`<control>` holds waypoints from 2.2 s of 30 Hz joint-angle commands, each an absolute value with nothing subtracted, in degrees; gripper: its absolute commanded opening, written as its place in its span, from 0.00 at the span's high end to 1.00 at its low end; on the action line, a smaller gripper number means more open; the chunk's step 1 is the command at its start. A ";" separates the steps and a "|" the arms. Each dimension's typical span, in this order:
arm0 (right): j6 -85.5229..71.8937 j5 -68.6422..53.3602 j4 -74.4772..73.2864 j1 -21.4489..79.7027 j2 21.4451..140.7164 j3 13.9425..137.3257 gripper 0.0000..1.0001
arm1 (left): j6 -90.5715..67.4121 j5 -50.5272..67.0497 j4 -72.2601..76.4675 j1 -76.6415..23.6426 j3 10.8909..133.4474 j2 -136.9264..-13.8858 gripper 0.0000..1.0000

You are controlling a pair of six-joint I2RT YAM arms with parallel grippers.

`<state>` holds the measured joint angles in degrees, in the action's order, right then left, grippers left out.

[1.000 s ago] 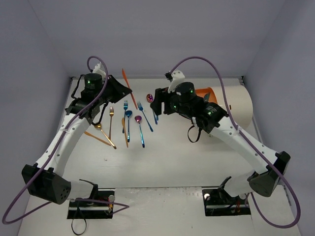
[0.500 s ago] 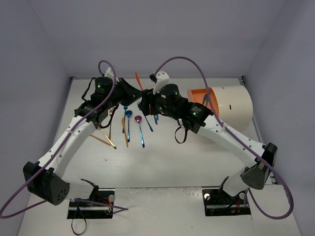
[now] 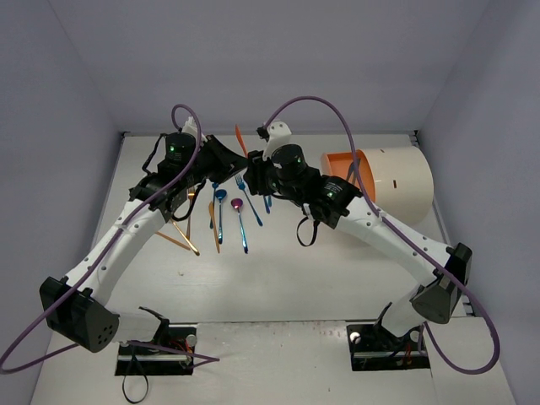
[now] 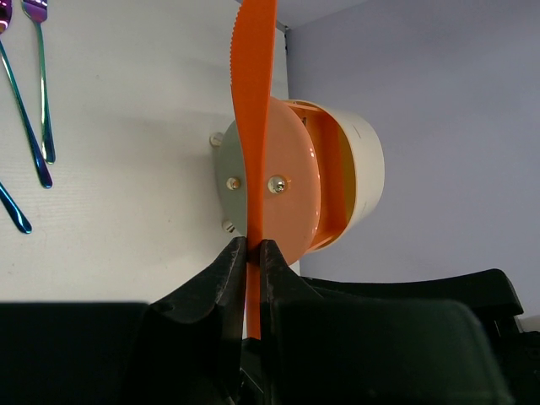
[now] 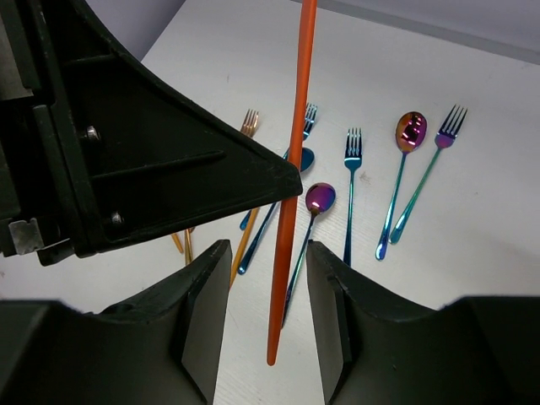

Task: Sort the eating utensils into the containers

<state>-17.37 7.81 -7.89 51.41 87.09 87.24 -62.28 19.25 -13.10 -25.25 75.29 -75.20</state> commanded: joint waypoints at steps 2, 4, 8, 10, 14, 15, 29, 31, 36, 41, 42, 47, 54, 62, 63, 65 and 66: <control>-16.08 10.19 -3.70 51.68 87.45 88.24 0.67 | -62.84 19.70 -9.84 -25.94 77.34 -72.69 1.00; -16.12 10.23 -3.74 51.68 87.45 88.11 0.73 | -62.80 19.86 -9.88 -26.14 77.34 -72.69 1.00; -16.13 10.97 -3.73 51.68 87.24 88.03 0.85 | -62.45 19.90 -10.41 -26.45 77.44 -72.77 1.00; -16.17 11.46 -3.78 51.68 87.04 87.83 0.91 | -62.29 19.99 -10.46 -26.66 77.31 -72.77 1.00; -16.46 13.70 -3.78 51.68 86.09 86.95 1.00 | -60.45 19.32 -12.08 -26.96 77.26 -72.18 1.00; -16.57 14.59 -3.83 51.58 85.65 86.68 1.00 | -59.10 18.85 -12.80 -26.98 77.31 -71.92 1.00; -24.52 28.17 -12.23 41.65 78.62 80.98 1.00 | -33.08 -11.36 -33.65 -26.89 75.90 -60.16 0.35; -25.83 29.03 -13.12 38.55 76.16 79.49 1.00 | -30.46 -15.53 -35.63 -26.82 74.31 -59.38 0.35; -27.19 31.56 -17.52 33.57 73.69 77.76 1.00 | -29.06 -18.77 -37.97 -26.61 70.44 -59.03 0.35; -28.91 27.65 -18.54 27.83 71.46 73.75 1.00 | -29.31 -18.46 -38.01 -26.37 68.25 -60.38 0.35; -29.16 26.39 -18.54 26.41 71.27 72.76 1.00 | -29.35 -18.15 -38.06 -26.35 68.10 -60.98 0.35; -29.65 21.70 -18.57 23.44 71.78 68.99 1.00 | -30.23 -16.17 -37.94 -26.22 67.79 -63.43 0.35; -30.15 16.89 -18.46 23.12 72.91 68.77 0.99 | -30.83 -14.74 -37.88 -26.19 67.69 -65.59 0.35; -30.91 17.97 -18.59 23.12 71.12 69.69 0.66 | -31.68 -13.90 -37.88 -26.19 67.24 -68.05 0.35; -30.53 18.09 -18.57 23.12 70.76 69.96 0.64 | -31.88 -13.65 -37.88 -26.17 67.29 -68.38 0.35; -29.73 18.42 -18.63 23.12 69.81 70.87 0.61 | -32.39 -13.09 -37.83 -26.10 67.41 -69.19 0.35; -29.23 18.57 -18.63 23.12 69.48 71.41 0.60 | -32.56 -12.86 -37.79 -26.10 67.43 -69.69 0.35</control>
<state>-30.05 17.10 -20.79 23.27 72.56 67.95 -30.98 -13.75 -39.35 -26.55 66.83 -68.61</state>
